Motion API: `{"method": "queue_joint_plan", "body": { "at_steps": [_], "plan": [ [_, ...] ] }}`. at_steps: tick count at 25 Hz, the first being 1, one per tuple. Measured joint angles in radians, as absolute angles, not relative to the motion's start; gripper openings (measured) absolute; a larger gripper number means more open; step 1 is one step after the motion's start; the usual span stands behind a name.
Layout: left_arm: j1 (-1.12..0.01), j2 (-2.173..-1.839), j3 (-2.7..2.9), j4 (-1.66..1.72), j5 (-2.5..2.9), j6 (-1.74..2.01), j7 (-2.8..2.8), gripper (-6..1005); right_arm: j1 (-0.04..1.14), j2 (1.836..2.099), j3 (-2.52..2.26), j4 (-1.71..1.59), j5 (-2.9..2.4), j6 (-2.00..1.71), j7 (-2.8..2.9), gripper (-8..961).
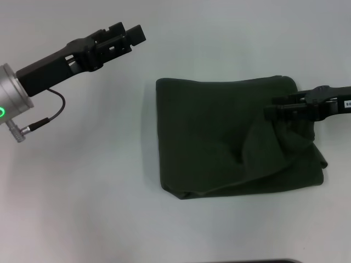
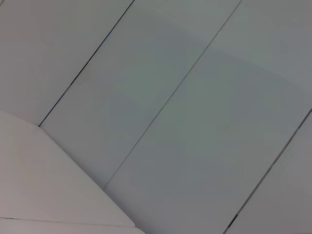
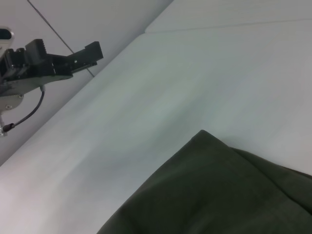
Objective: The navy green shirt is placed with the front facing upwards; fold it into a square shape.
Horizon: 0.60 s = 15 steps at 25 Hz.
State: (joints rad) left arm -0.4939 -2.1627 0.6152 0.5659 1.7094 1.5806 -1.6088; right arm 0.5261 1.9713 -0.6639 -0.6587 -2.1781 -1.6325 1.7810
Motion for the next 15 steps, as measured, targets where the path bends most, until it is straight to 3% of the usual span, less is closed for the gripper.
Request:
{"method": "queue_joint_plan", "body": {
  "at_steps": [15],
  "plan": [
    [-0.497, -2.164, 0.615, 0.555, 1.707, 1.580, -1.609, 904, 0.538, 1.959, -0.671, -0.660, -2.180, -1.622, 1.778, 603]
  ]
}}
